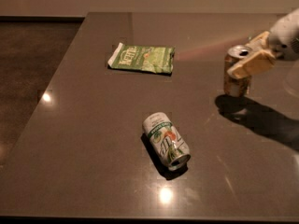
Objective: Knock orange can over
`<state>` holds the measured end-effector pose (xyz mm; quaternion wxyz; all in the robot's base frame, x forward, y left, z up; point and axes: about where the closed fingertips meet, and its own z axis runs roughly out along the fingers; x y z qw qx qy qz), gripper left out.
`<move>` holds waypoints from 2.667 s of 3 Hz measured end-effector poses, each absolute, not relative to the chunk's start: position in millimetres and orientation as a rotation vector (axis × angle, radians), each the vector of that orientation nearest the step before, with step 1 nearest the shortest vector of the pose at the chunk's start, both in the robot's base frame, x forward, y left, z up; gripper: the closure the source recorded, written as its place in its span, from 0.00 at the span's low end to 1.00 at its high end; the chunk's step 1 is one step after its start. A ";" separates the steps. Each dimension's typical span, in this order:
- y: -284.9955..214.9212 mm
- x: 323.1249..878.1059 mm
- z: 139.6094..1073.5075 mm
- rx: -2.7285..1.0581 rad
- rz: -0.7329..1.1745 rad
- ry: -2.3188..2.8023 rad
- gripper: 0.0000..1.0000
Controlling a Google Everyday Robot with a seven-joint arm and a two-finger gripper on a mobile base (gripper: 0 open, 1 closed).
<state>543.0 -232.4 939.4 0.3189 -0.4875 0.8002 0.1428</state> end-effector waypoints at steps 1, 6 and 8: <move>-224.1 556.3 940.6 -1.402 0.292 2.223 1.00; -204.8 547.2 914.0 -1.784 -0.023 2.395 0.13; -197.3 535.6 904.4 -1.843 0.012 2.378 0.00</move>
Offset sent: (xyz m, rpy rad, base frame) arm 0.0201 0.0132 0.0013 -0.4540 0.2290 0.0687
